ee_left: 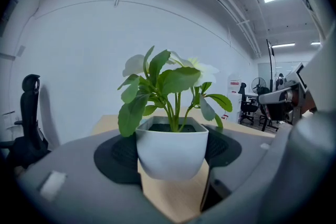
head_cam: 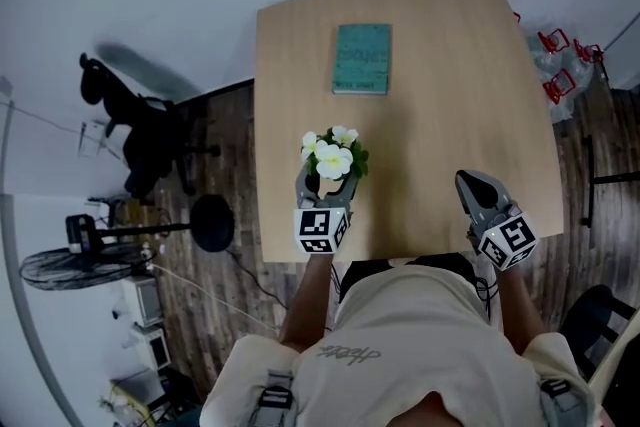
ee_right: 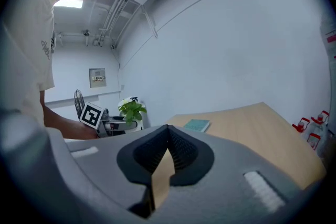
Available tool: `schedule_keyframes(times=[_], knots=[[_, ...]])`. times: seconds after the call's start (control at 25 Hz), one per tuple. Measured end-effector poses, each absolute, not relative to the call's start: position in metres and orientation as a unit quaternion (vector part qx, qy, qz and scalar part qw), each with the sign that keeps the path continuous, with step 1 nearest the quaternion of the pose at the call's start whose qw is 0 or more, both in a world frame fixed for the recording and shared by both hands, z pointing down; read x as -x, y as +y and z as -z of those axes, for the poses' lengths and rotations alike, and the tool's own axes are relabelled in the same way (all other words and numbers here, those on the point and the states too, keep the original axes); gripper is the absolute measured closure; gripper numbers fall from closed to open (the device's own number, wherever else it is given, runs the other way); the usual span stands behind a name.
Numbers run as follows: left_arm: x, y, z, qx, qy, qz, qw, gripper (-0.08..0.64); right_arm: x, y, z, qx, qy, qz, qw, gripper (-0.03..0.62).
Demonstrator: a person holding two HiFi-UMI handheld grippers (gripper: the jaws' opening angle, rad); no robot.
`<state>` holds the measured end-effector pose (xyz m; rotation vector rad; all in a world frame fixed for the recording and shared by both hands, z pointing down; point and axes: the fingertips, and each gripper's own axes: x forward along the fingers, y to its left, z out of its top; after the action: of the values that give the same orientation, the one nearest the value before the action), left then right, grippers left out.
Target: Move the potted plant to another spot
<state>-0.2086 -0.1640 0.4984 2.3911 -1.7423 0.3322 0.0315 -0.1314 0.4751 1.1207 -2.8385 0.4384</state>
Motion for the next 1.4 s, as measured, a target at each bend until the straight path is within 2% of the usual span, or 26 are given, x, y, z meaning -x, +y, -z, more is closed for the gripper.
schedule_keyframes(times=[0.76, 1.4], knots=[[0.065, -0.19, -0.493, -0.81, -0.57, -0.117, 0.073, 0.206, -0.192, -0.14, -0.505, -0.389, -0.905, -0.172, 0.022, 0.591], [0.053, -0.195, -0.491, -0.832, -0.539, -0.107, 0.077, 0.206, -0.161, -0.149, -0.511, -0.38, -0.904, -0.194, 0.026, 0.591]])
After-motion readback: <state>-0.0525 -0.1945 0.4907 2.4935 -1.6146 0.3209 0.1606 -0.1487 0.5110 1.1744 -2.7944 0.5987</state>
